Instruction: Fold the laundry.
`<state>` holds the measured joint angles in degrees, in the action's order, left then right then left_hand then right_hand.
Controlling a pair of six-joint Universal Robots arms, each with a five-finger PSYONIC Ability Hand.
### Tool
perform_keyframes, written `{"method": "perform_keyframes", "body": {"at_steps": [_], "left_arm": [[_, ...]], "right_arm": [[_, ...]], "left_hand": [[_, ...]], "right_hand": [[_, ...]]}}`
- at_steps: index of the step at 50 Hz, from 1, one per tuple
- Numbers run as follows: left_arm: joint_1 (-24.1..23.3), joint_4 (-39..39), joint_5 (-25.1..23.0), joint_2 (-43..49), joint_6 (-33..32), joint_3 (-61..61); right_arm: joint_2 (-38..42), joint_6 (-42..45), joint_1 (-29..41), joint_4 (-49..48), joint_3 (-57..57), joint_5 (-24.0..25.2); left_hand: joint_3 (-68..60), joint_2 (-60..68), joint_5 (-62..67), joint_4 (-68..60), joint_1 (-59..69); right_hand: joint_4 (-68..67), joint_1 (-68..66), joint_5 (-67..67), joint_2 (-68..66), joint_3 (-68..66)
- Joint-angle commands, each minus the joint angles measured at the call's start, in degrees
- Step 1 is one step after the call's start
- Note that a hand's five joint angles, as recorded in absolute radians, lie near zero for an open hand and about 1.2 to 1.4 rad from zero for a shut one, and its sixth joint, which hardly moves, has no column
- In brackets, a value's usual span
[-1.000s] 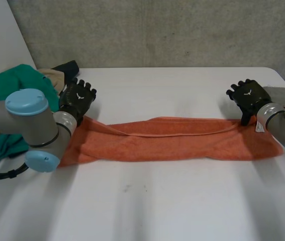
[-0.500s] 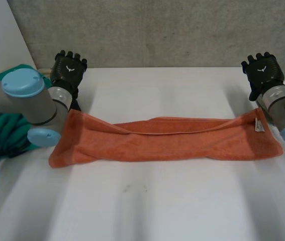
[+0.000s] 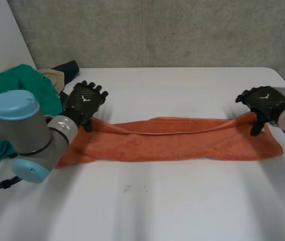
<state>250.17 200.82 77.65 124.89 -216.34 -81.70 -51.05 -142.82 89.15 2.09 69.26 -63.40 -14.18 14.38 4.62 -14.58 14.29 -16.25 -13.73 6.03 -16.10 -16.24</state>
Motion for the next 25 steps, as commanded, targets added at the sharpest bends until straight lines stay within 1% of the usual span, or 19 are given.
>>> {"method": "perform_keyframes", "body": {"at_steps": [1, 8, 15, 20, 23, 25], "left_arm": [[-1.09, -0.52, -0.83, 8.43, 0.75, 9.44], [-0.82, -1.13, -1.71, 14.06, 0.57, 16.65], [-0.74, -1.49, -1.98, 17.66, 0.49, 21.83], [-0.3, -1.75, -1.98, 21.09, 0.4, 25.53], [-0.21, -1.75, -1.63, 23.81, 0.4, 29.38], [0.05, -1.75, -1.1, 25.31, 0.4, 32.11]], "right_arm": [[9.21, -0.26, 3.39, -2.09, -8.35, 0.38], [13.52, -0.26, 4.27, -6.13, -12.39, -0.06], [15.54, -0.26, 4.89, -7.28, -14.68, -0.67], [19.58, -0.18, 5.33, -7.28, -19.24, -2.08], [20.64, -0.35, 5.51, -7.8, -21.44, -2.87], [21.34, -0.44, 5.68, -10.08, -23.46, -5.15]], "left_hand": [[-2.93, 2.73, 2.49, -2.53, 2.82], [-3.1, 2.9, 2.66, -2.69, 2.99], [-3.27, 3.06, 2.82, -2.86, 3.16], [-3.27, 3.06, 2.82, -2.86, 3.16], [-3.27, 3.06, 2.82, -2.86, 3.16], [-3.27, 3.06, 2.82, -2.86, 3.16]], "right_hand": [[-1.07, -3.58, 1.28, -1.21, -1.07], [-1.4, -3.92, 1.62, -1.55, -1.41], [-1.91, -4.42, 2.12, -2.05, -1.92], [-1.91, -4.42, 2.12, -2.05, -1.92], [-2.07, -4.59, 2.29, -2.22, -2.08], [-2.07, -4.59, 2.29, -2.22, -2.08]]}}
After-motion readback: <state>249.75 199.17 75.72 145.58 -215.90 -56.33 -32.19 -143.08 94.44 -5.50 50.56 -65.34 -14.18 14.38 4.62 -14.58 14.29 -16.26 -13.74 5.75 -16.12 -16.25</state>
